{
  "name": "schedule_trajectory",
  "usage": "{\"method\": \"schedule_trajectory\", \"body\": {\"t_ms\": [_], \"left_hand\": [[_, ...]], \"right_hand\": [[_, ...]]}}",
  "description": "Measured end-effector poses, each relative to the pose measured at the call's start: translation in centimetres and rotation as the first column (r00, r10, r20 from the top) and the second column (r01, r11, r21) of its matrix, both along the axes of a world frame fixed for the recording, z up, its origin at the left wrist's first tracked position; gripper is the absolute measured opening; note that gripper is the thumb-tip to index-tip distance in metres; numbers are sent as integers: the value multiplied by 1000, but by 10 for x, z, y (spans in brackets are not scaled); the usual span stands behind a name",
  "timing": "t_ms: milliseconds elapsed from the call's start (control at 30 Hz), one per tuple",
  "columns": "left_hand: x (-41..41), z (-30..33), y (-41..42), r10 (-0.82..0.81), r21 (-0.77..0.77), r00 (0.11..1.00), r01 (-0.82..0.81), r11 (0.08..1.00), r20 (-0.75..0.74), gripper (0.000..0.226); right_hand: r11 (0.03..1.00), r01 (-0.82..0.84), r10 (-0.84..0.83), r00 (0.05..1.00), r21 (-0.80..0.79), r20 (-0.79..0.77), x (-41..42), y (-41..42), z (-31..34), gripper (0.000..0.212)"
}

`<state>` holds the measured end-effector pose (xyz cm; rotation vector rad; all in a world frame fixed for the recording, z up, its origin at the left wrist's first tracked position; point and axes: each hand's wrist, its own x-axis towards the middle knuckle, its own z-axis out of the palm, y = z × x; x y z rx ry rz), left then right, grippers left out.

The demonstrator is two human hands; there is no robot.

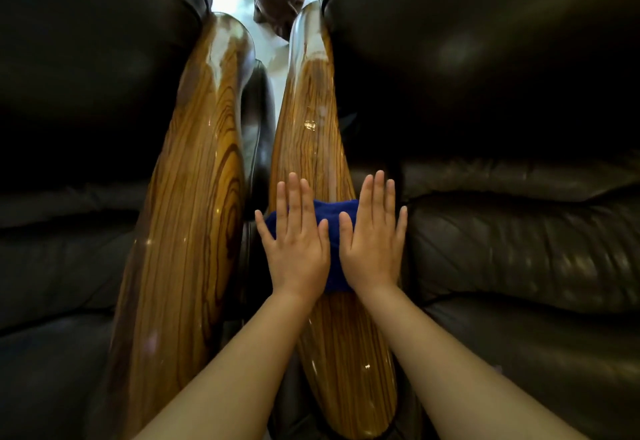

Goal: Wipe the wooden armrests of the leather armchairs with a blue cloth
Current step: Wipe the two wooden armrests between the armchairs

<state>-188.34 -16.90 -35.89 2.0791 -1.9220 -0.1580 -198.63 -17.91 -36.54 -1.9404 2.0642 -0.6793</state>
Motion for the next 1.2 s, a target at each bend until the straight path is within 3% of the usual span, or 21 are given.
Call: {"method": "schedule_trajectory", "body": {"t_ms": [233,933,1033,1100,1200], "left_hand": [[5,7,-32,18,9,1000,-18,1000,-14,58],[30,33,-229,23,113,996,-13,994,-89,58],[35,43,-214,-51,13,989,54,998,-137,56],[43,44,-192,-172,-38,966,168,985,-191,55],[52,36,-177,-244,94,952,264,960,-184,53]], "right_hand": [[1000,19,-19,999,0,-46,10,-33,3,61],[999,47,-44,993,19,-114,38,-225,36,62],[999,-22,21,999,-25,-39,29,-211,44,59],[985,-169,169,986,-18,-3,15,-190,42,55],[926,-355,361,932,132,-28,-3,-178,32,54]]}}
